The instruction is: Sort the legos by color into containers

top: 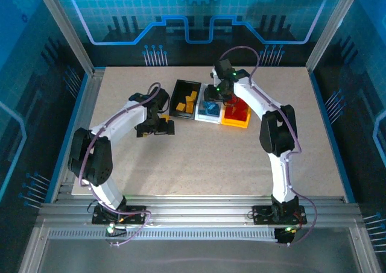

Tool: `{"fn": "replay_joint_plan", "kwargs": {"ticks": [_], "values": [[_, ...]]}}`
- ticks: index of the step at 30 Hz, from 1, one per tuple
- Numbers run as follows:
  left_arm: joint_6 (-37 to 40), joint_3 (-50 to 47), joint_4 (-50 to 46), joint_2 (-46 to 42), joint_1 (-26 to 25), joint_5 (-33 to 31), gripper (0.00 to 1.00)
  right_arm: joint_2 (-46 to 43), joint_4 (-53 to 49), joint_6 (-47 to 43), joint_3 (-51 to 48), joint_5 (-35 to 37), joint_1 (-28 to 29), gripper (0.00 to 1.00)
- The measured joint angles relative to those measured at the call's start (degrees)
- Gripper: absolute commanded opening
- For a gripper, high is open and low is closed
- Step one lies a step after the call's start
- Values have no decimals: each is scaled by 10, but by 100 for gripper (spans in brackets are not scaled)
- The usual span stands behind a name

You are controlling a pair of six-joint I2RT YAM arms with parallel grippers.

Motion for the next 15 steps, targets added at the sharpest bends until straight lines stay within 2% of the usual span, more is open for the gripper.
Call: {"fn": "replay_joint_plan", "kwargs": {"ticks": [3, 6, 15], "values": [[2, -2, 21, 9, 19, -6, 98, -10, -4, 1, -12, 0, 0, 51], [6, -1, 45, 34, 35, -10, 93, -49, 0, 2, -62, 0, 1, 51], [15, 48, 90, 152, 61, -9, 83, -230, 7, 10, -241, 0, 2, 48]]}}
